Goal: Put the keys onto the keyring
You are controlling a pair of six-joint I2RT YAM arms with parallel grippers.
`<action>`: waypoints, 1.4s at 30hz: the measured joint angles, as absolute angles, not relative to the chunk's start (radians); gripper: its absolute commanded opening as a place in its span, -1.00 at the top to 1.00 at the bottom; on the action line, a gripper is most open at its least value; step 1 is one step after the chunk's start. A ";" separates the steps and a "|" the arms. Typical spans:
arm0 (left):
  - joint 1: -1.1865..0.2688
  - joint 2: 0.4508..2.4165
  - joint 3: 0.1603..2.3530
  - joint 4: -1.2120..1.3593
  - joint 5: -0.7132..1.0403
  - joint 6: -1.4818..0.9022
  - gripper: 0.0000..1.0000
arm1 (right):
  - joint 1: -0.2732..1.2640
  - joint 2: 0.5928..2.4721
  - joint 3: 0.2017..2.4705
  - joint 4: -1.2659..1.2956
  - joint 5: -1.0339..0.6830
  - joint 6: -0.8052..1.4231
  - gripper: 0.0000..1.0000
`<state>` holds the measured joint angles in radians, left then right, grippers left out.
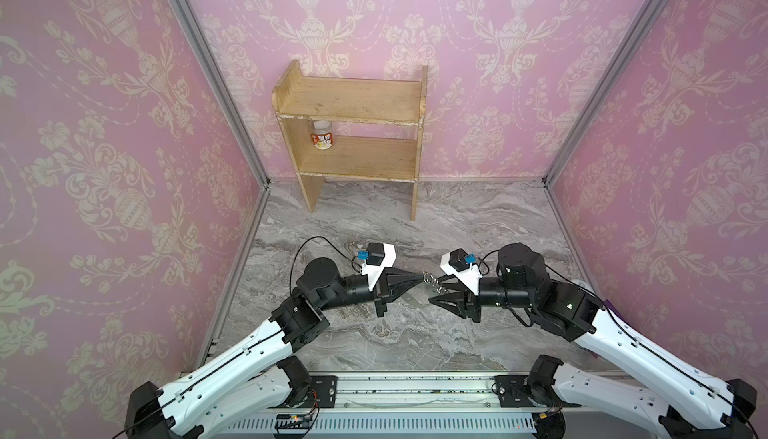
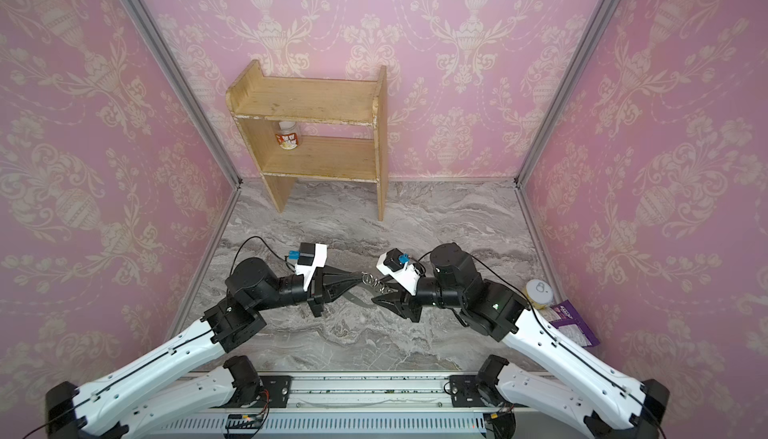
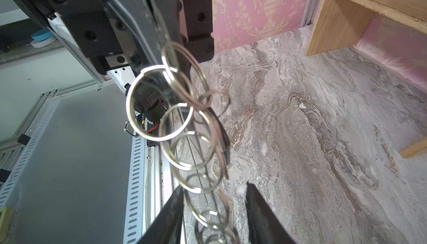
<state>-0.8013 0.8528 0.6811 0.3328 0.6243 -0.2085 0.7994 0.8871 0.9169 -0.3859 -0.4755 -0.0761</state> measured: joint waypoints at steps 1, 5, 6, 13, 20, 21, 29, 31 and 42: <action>-0.801 0.853 0.681 0.336 0.624 -0.210 1.00 | 0.798 0.886 0.917 -0.383 -0.481 -0.076 0.37; -0.801 0.853 0.681 0.344 0.632 -0.222 1.00 | 0.797 0.886 0.917 -0.377 -0.498 -0.074 0.64; -0.801 0.853 0.681 0.344 0.636 -0.225 1.00 | 0.794 0.886 0.917 -0.376 -0.506 -0.075 0.74; -0.800 0.856 0.681 0.344 0.675 -0.227 1.00 | 0.786 0.886 0.917 -0.381 -0.578 -0.080 1.00; -0.794 0.859 0.681 0.333 0.630 -0.225 0.06 | 0.778 0.888 0.946 -0.428 -0.583 -0.081 1.00; -0.795 0.856 0.682 0.328 0.614 -0.220 -0.01 | 0.769 0.891 0.955 -0.445 -0.575 -0.082 1.00; -0.795 0.797 0.685 0.250 0.502 -0.136 -0.23 | 0.726 0.917 1.007 -0.555 -0.551 -0.082 1.00; -0.796 0.787 0.700 0.197 0.474 -0.089 -0.24 | 0.717 0.927 1.024 -0.590 -0.550 -0.086 1.00; -0.939 0.794 0.791 -0.060 0.249 0.348 -0.22 | 0.680 0.984 1.131 -0.728 -0.583 -0.111 1.00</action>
<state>-0.9394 0.7940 0.7906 -0.0601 0.2493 0.3485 0.6804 0.9836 1.1313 -0.7277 -0.5831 -0.1112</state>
